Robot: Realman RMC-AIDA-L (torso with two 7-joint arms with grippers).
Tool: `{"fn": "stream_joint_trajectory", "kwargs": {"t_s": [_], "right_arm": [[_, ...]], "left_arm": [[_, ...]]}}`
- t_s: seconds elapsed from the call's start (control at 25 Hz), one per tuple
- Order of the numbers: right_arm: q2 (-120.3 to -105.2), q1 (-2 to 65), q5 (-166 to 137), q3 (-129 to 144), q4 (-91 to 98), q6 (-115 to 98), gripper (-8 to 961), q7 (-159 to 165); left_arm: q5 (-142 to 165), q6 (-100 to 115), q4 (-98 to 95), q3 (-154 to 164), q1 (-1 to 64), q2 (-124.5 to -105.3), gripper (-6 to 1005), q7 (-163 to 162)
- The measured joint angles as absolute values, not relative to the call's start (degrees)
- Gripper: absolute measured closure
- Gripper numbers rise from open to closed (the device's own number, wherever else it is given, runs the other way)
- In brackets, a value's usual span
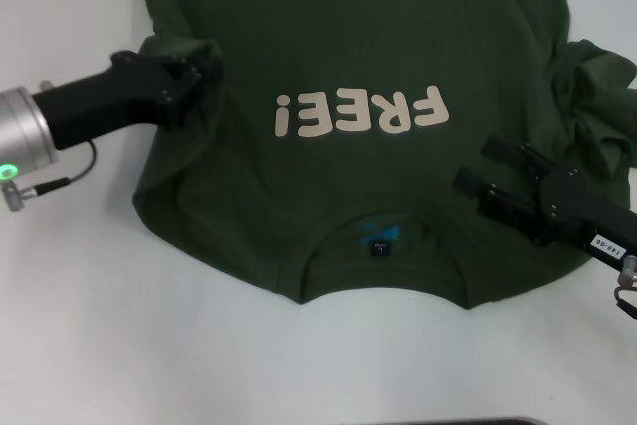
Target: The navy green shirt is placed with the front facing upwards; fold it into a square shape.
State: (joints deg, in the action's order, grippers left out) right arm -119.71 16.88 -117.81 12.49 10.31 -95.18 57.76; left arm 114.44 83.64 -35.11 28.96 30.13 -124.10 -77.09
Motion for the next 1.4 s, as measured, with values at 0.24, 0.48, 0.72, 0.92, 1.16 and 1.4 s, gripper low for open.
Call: {"fn": "stream_joint_trajectory", "kwargs": {"t_s": [0.24,0.48,0.72,0.92,1.16,1.4], "right_arm": [[-119.71,16.87,-117.96,12.48,10.28,-95.18,41,57.7],[-119.7,16.87,-117.95,12.47,10.23,-95.18,42,57.49],[-119.7,17.14,-117.95,12.47,10.19,-95.19,41,57.44],[-119.7,17.22,-117.94,12.41,10.19,-95.18,42,57.45],[-119.71,17.19,-117.9,12.25,10.11,-95.12,41,57.5],[-119.7,17.26,-117.85,12.21,9.88,-95.1,42,57.78]], "left_arm": [[114.3,82.76,-30.83,29.36,30.75,-124.1,946,-74.43],[114.75,82.68,-30.02,30.68,30.76,-124.1,896,-74.37],[113.15,82.29,-30.32,32.33,30.1,-124.2,503,-72.51],[109.34,81.45,-32.39,31.52,27.72,-123.78,398,-70.14],[109.42,80.7,-37.59,31.56,23.72,-123.66,271,-68.26],[109.52,80.59,-38.72,31.52,20.17,-123.79,94,-60.71]]}}
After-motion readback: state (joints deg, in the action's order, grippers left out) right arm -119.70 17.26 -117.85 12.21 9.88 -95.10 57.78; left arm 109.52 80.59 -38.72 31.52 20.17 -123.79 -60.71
